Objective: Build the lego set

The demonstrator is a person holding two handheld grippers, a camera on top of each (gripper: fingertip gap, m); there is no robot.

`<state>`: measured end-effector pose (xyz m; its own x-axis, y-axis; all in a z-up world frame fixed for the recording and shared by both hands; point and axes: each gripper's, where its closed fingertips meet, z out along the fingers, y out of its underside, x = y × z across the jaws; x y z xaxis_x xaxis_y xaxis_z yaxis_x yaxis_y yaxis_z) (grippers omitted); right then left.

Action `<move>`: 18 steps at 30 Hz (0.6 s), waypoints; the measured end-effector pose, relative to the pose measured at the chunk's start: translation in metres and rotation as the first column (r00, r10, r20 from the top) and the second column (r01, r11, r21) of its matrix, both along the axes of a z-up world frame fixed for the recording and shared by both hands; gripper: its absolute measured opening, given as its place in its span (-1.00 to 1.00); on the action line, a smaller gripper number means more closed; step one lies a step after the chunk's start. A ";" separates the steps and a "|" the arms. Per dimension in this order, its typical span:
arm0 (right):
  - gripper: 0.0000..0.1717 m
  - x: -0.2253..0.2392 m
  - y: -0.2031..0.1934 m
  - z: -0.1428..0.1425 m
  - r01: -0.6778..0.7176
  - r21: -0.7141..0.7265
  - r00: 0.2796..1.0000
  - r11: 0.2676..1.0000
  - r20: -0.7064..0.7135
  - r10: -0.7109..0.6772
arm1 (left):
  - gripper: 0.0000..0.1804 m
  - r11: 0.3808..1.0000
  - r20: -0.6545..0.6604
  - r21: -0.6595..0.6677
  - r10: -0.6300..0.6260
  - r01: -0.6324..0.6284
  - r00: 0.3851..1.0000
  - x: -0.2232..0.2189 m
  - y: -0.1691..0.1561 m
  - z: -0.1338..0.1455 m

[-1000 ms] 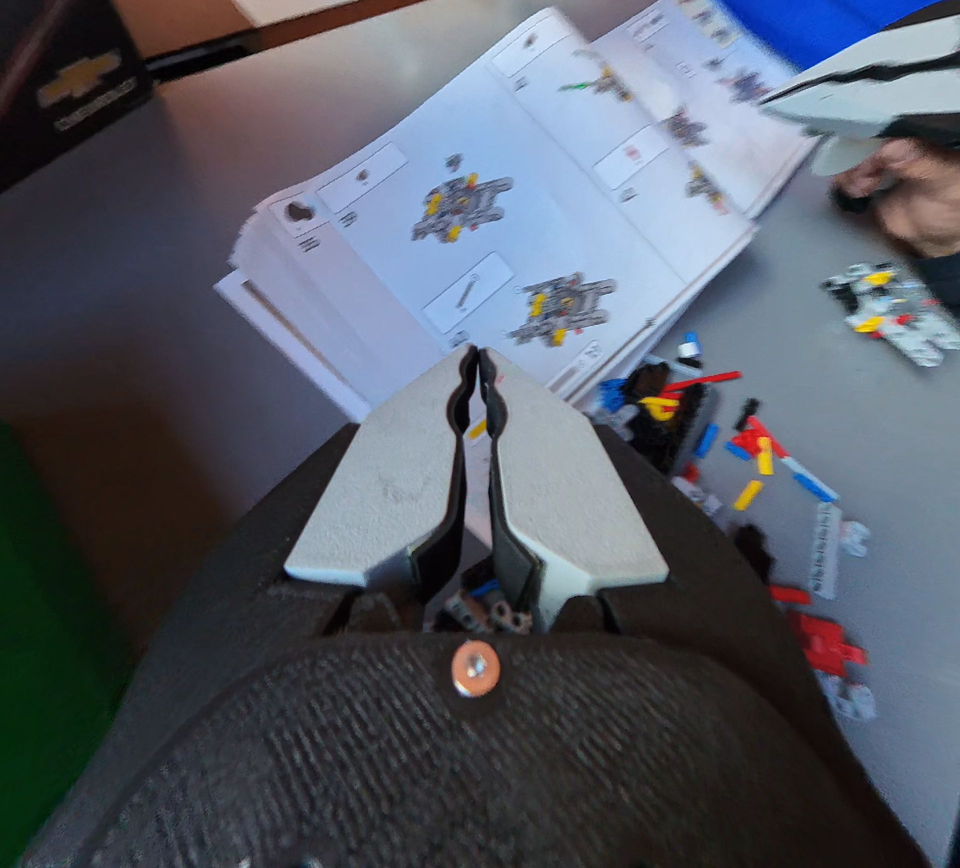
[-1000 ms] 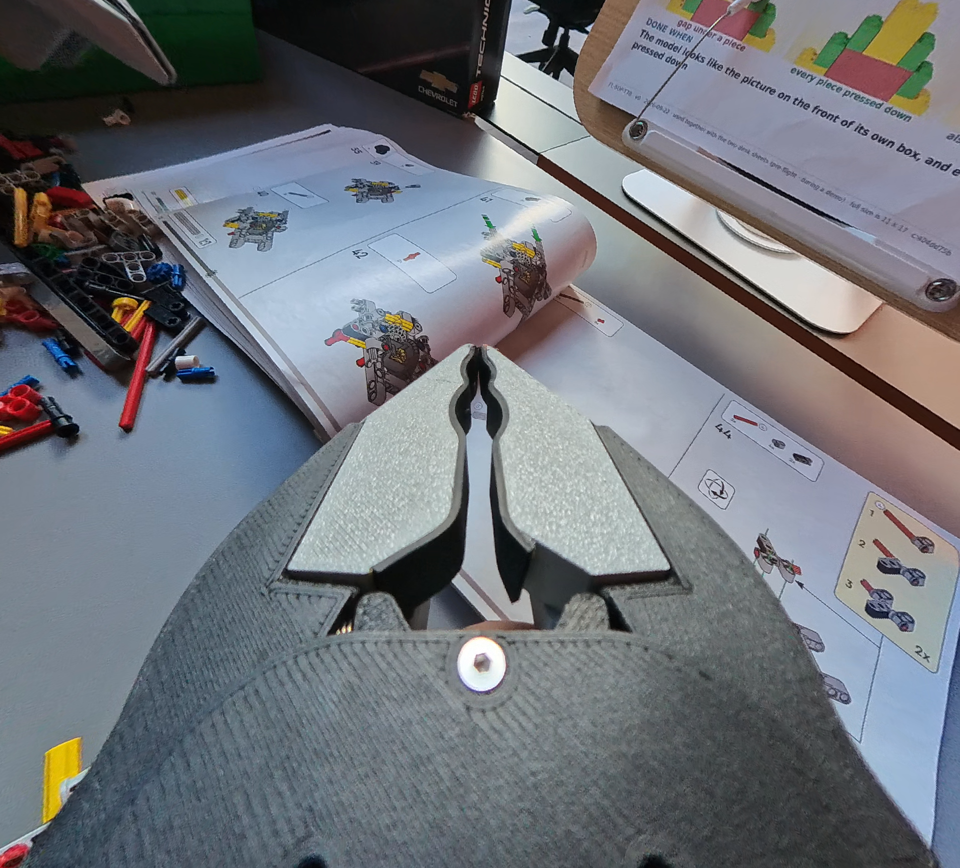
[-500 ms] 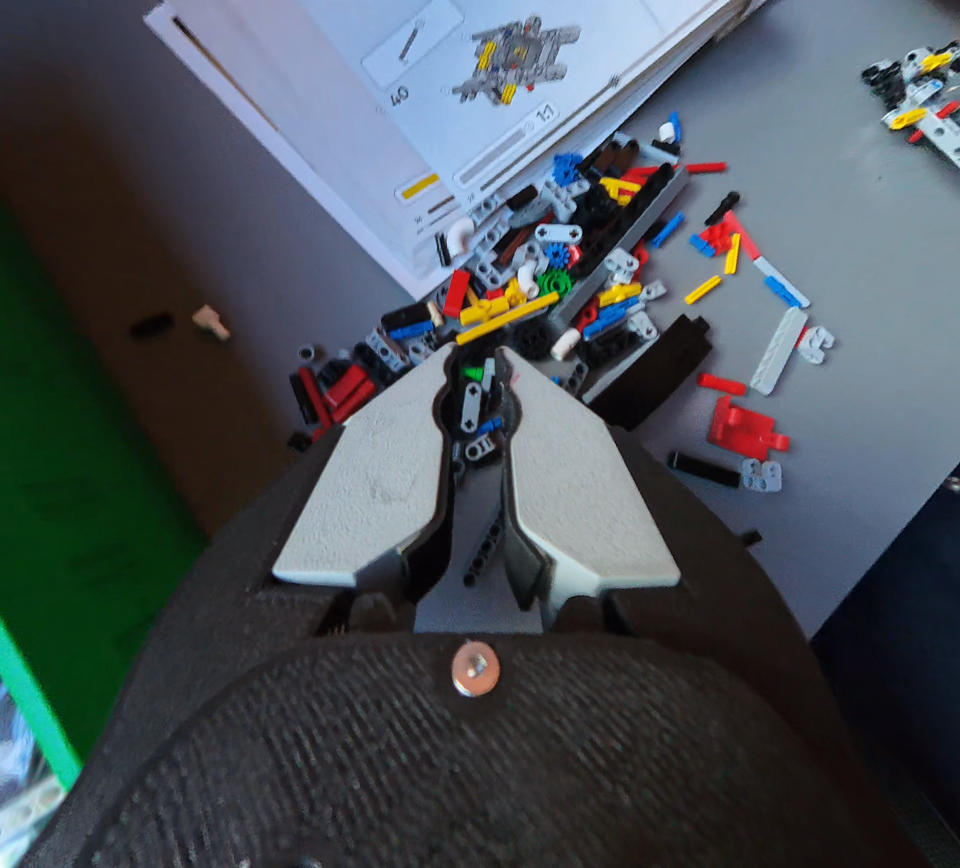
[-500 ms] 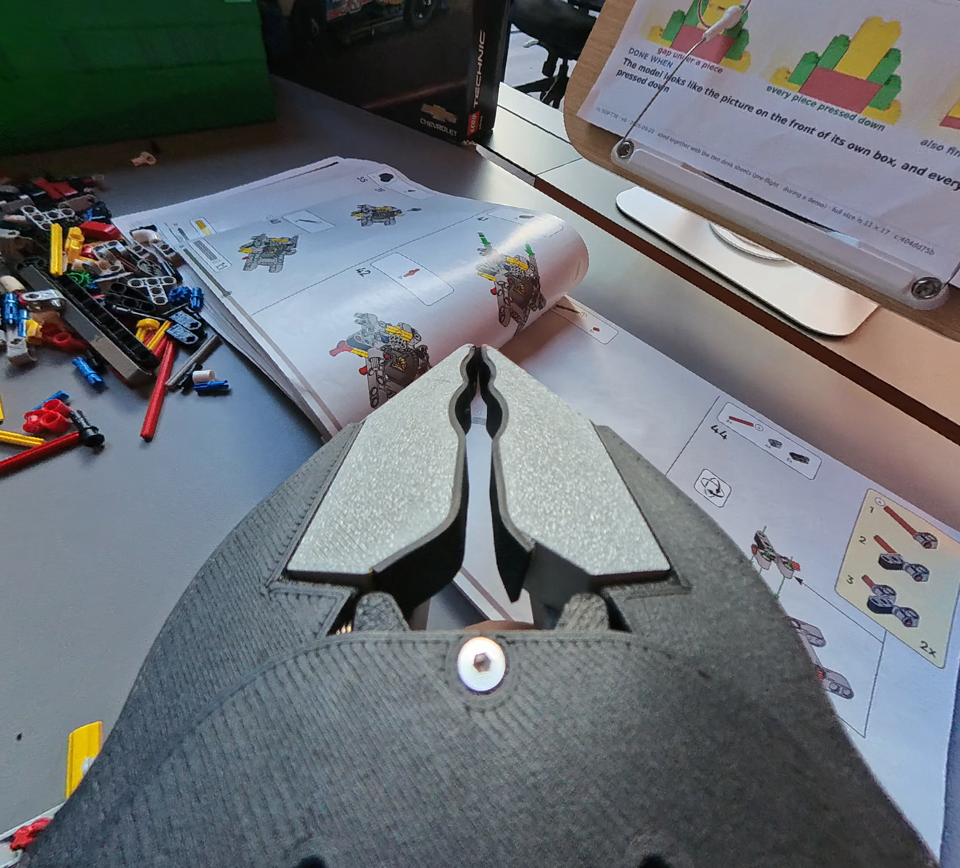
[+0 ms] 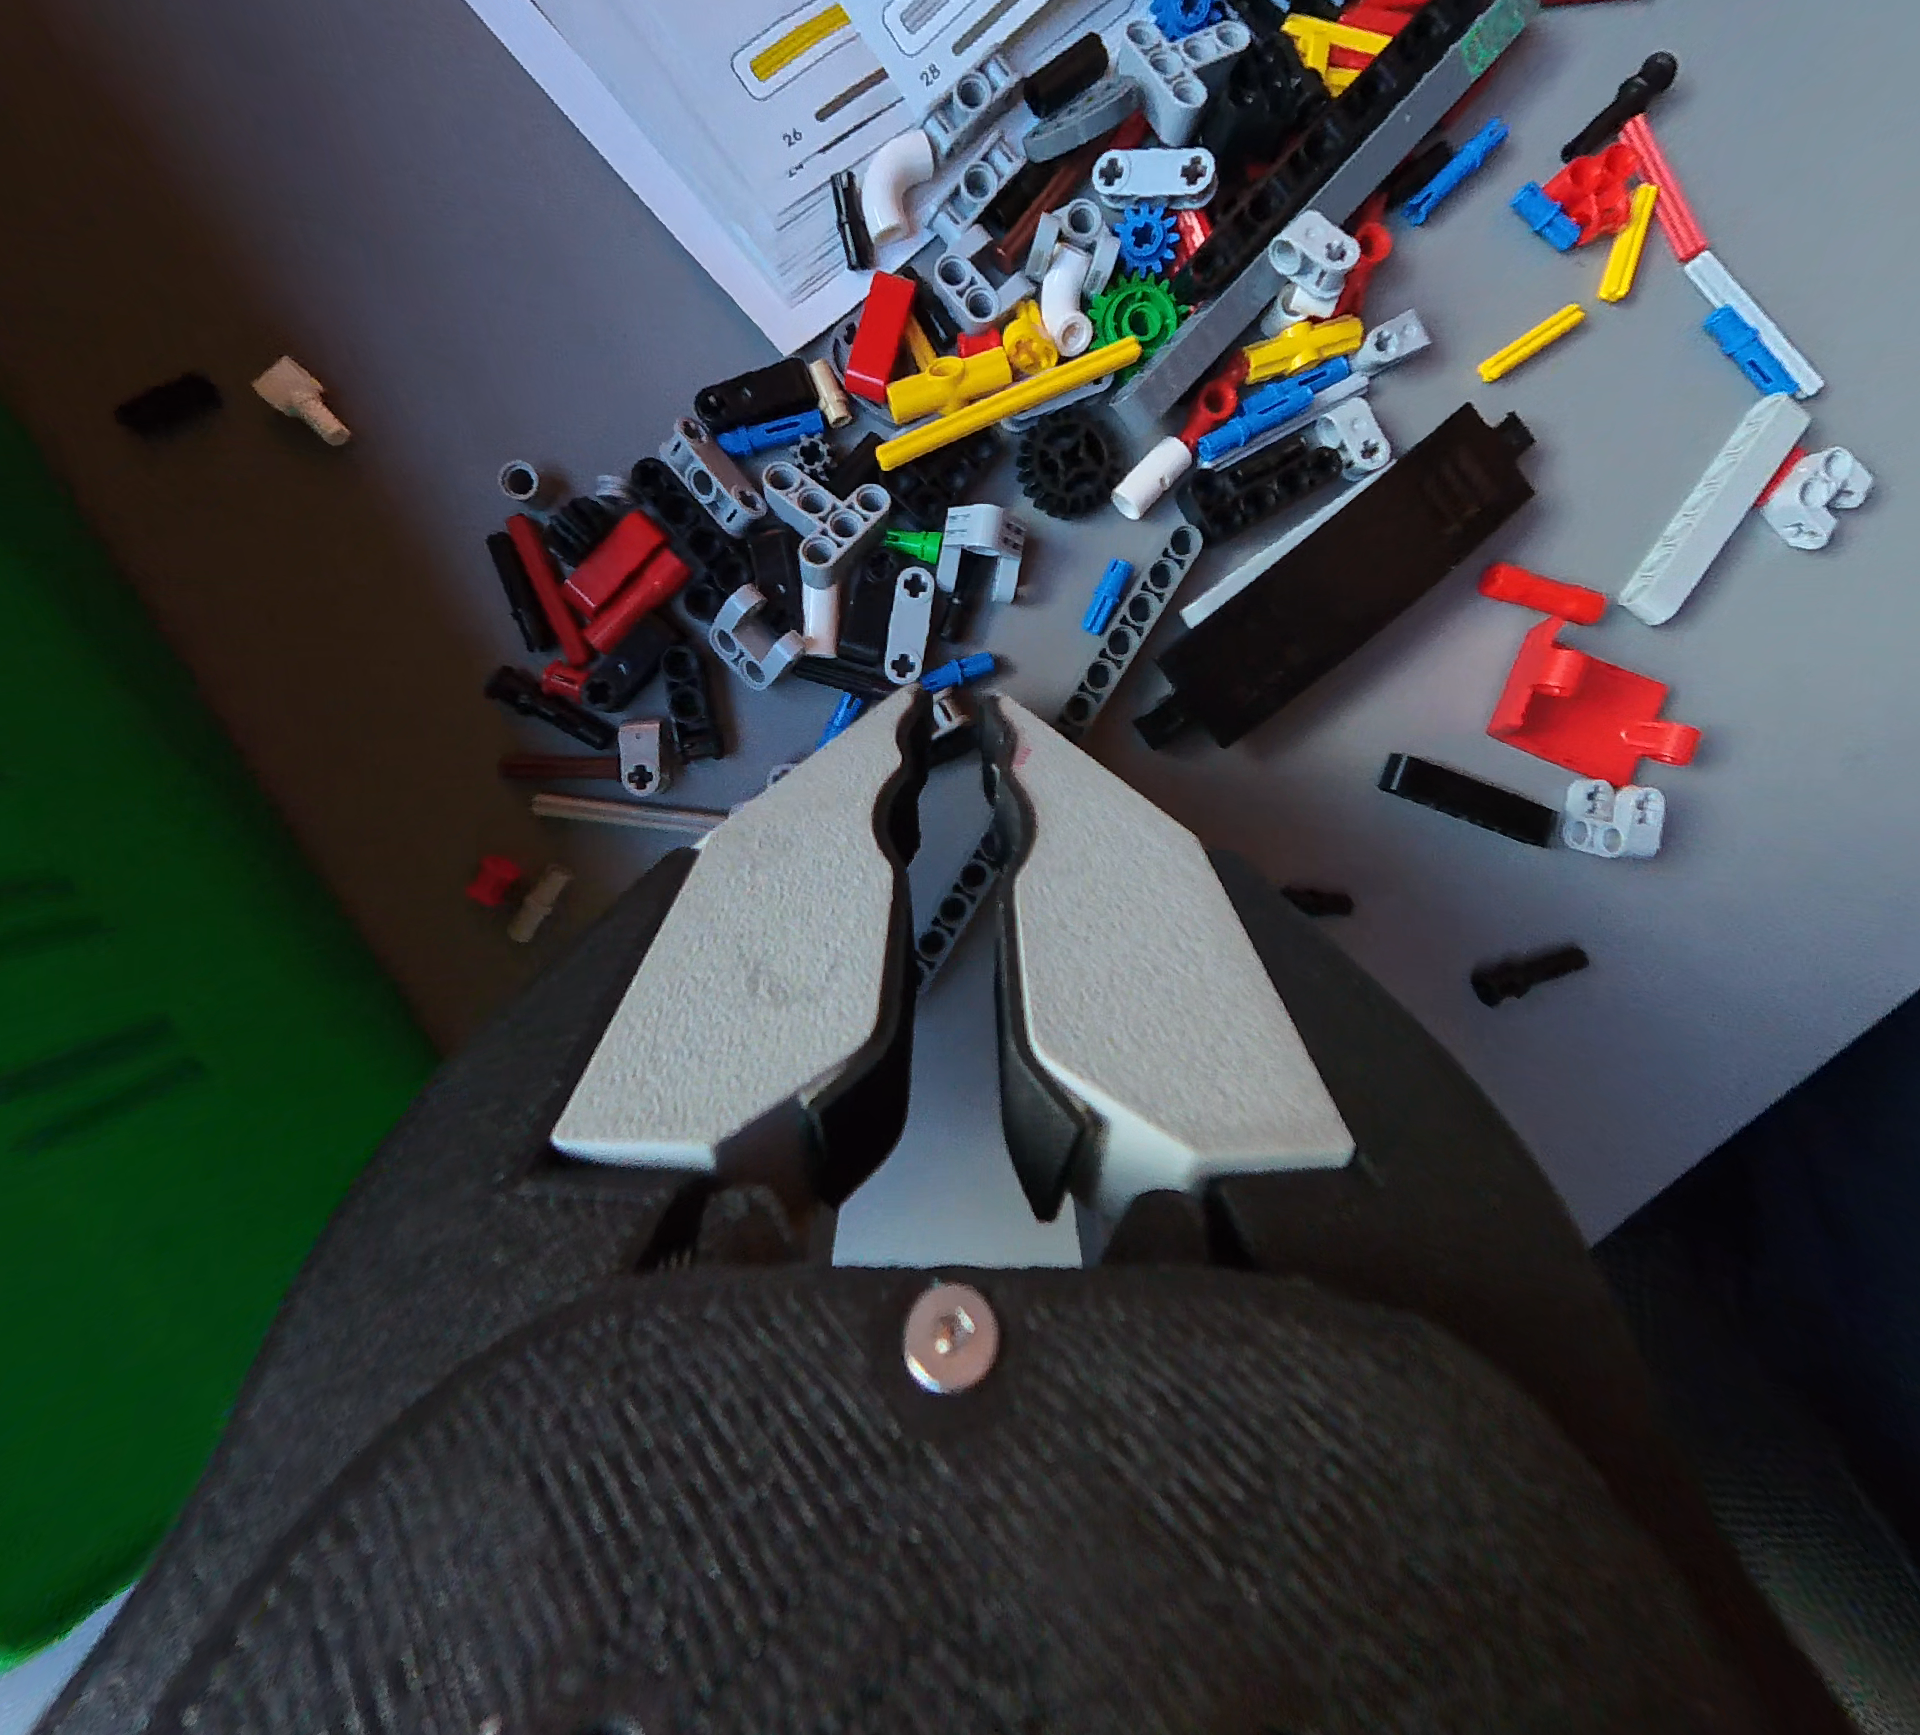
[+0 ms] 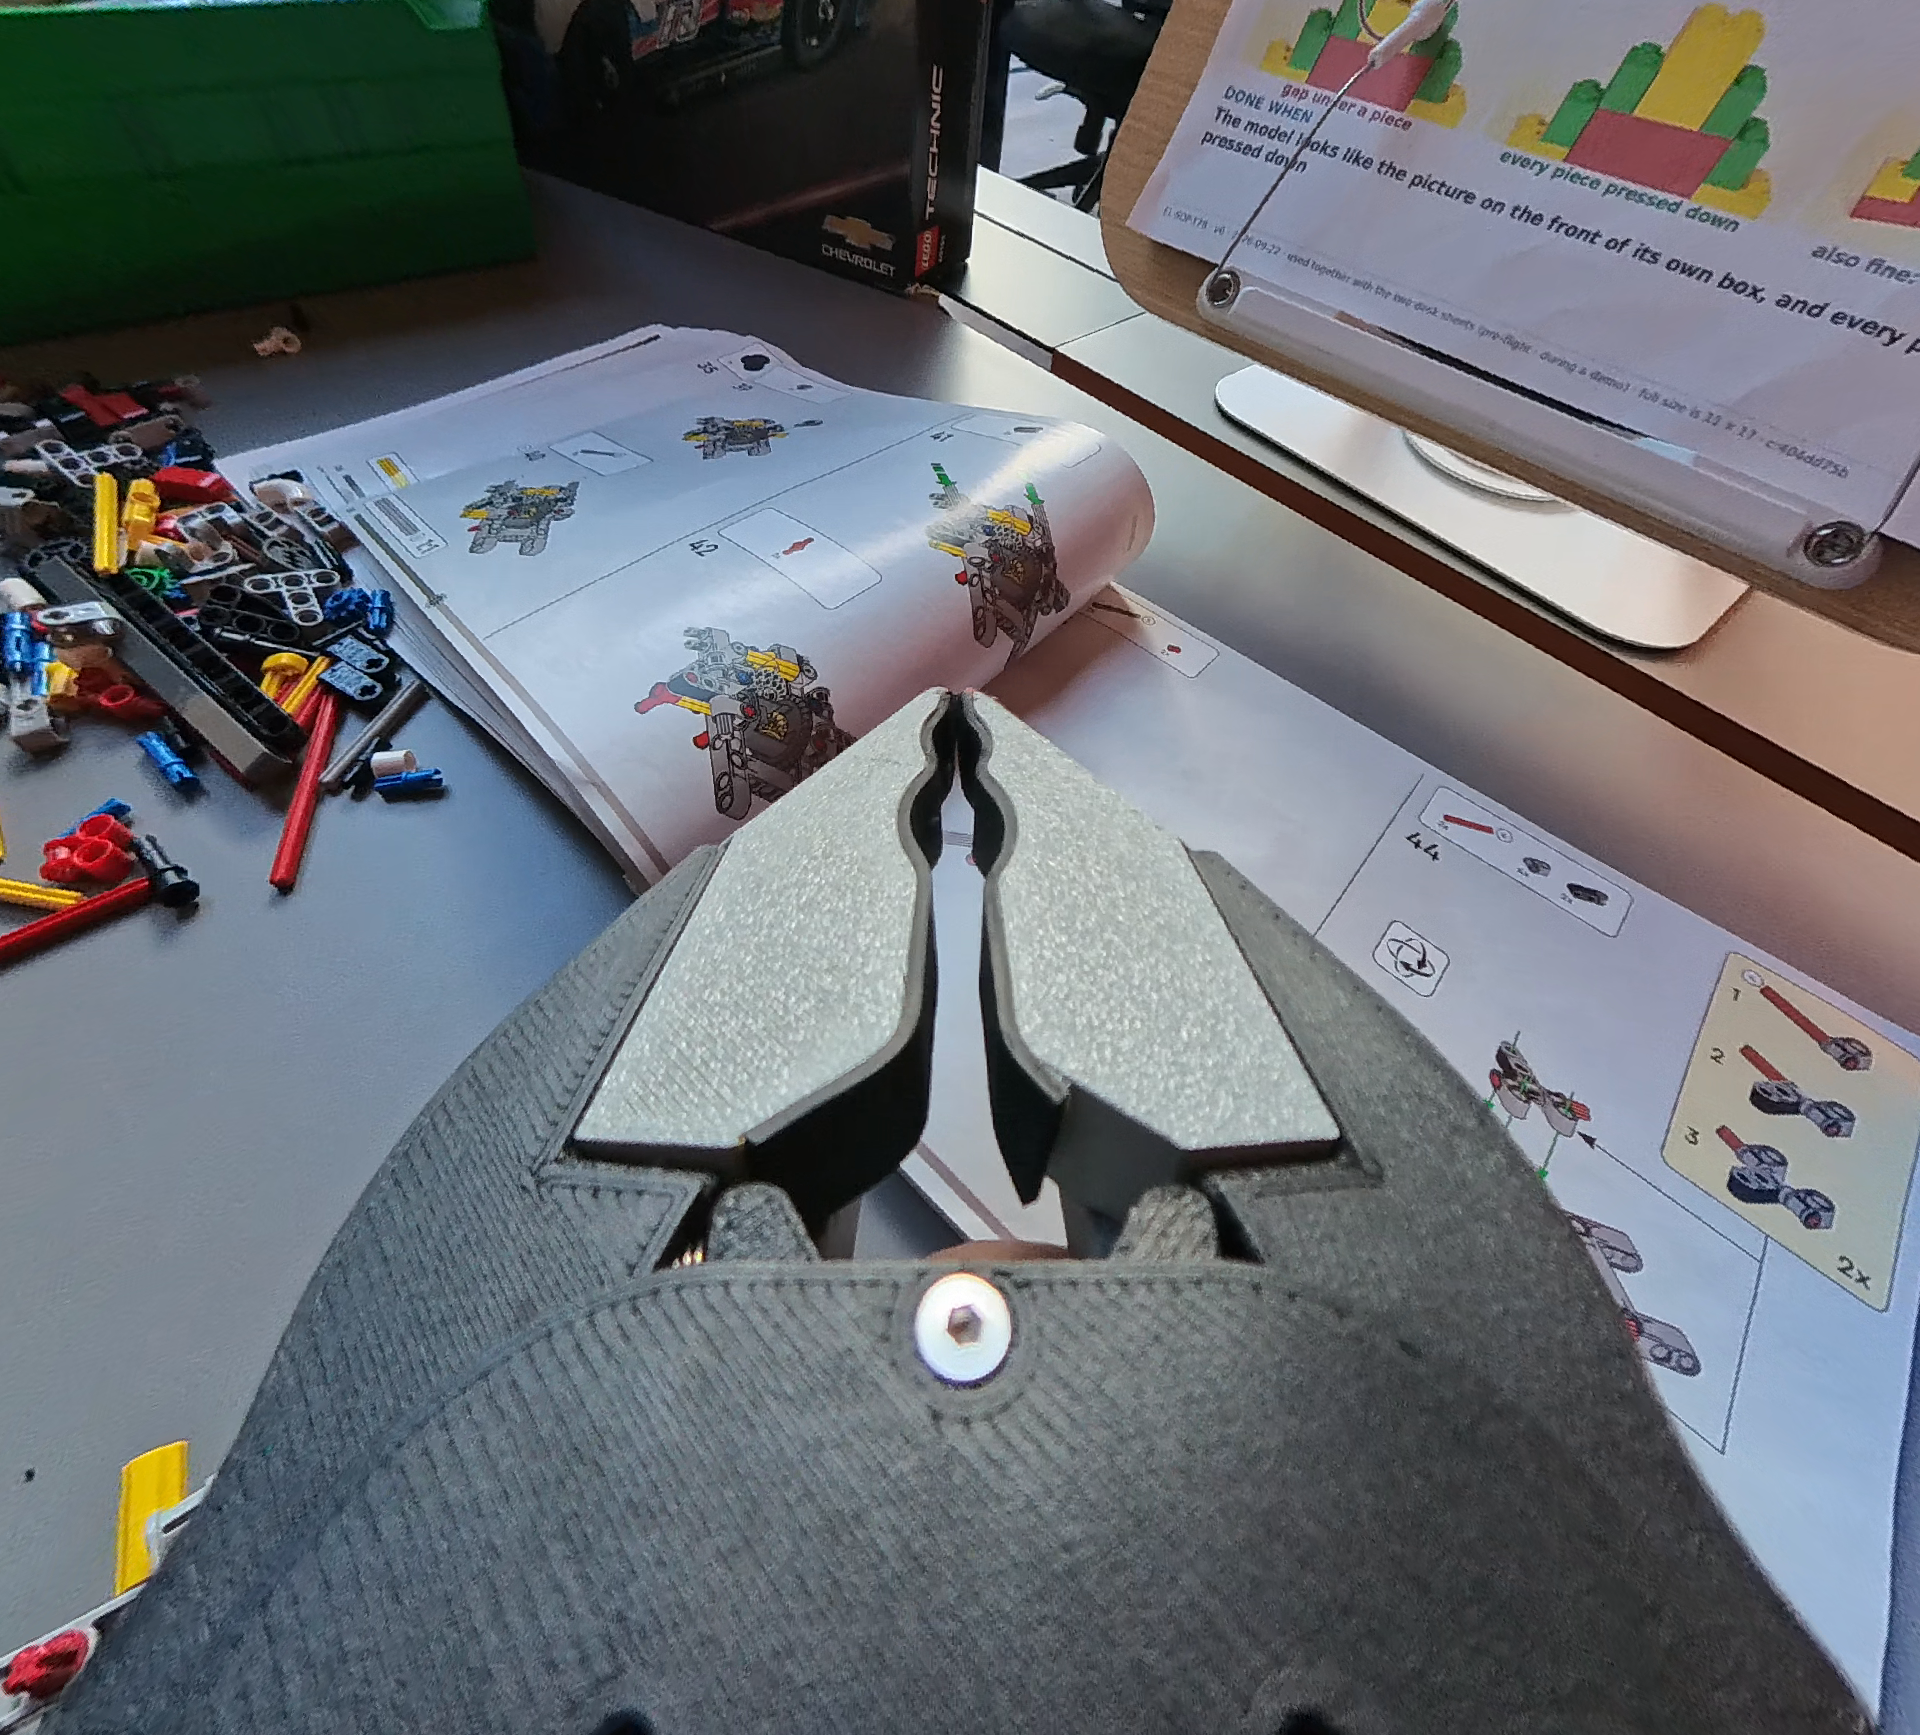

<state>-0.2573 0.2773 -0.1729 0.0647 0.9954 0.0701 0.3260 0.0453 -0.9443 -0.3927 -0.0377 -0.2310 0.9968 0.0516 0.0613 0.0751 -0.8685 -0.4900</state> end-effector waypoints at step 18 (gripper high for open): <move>-1.00 0.002 0.003 0.006 0.002 -0.015 1.000 1.000 -0.021 -0.002 | -0.93 0.998 0.023 -0.055 -0.004 0.005 1.000 0.003 0.001 0.000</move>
<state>-0.2554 0.2803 -0.1671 0.0679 0.9962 0.0539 0.3058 0.0306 -0.9516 -0.3902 -0.0369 -0.2314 0.9954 0.0508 0.0815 0.0816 -0.8944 -0.4398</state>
